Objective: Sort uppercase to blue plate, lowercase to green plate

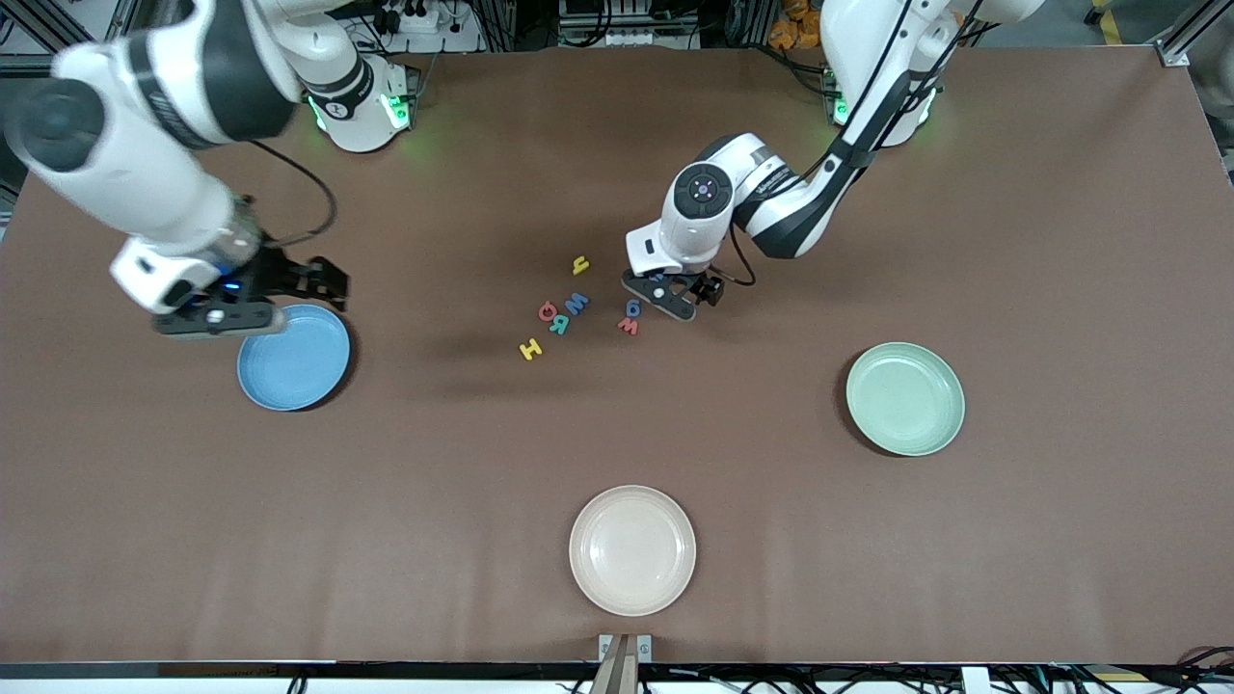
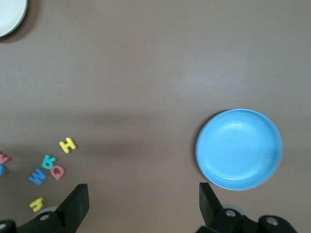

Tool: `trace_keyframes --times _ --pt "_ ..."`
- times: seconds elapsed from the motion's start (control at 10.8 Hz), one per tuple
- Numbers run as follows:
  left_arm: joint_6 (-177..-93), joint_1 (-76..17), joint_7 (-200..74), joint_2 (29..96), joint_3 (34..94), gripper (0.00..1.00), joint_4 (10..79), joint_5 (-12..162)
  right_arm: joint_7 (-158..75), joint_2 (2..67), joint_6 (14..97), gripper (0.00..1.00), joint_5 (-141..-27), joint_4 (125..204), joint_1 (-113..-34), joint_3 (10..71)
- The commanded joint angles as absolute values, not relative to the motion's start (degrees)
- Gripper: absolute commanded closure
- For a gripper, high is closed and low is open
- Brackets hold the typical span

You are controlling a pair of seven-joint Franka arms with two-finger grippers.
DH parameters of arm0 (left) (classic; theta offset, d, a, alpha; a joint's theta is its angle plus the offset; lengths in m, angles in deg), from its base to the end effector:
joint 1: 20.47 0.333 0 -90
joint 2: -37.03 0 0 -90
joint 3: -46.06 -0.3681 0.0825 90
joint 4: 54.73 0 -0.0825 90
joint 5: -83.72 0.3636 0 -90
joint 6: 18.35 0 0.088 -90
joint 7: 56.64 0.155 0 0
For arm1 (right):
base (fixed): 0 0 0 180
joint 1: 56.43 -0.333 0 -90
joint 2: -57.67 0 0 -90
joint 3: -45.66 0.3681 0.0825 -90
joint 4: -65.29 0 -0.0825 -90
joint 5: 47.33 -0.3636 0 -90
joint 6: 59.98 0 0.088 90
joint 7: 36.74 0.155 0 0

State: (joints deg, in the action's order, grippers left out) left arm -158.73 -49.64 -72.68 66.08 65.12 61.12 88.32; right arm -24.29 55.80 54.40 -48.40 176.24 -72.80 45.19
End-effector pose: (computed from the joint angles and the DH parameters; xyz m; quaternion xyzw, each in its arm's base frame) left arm 0.4097 -0.4467 0.2186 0.9551 -0.2902 -0.0497 0.0341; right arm 0.5321 0.1536 0.4807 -0.9995 -0.0264 -0.0111 0.0115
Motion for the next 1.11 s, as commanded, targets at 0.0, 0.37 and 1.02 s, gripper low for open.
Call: trace_keyframes --times 0.0,0.37,1.02 --pt "-161.2 -51.1 -74.8 68.3 64.8 0.02 60.7 89.9 -19.7 52.8 63.1 0.0 -48.6 180.4 -75.9 44.9" --pt "-161.2 -53.3 -75.3 68.3 64.6 0.01 60.9 90.0 -14.1 41.6 77.9 0.0 -48.5 180.4 -80.9 44.7" --pt "-161.2 -53.9 -79.1 68.1 64.6 0.08 62.0 94.9 -12.9 24.5 94.5 0.09 -48.5 176.7 -88.9 44.3"
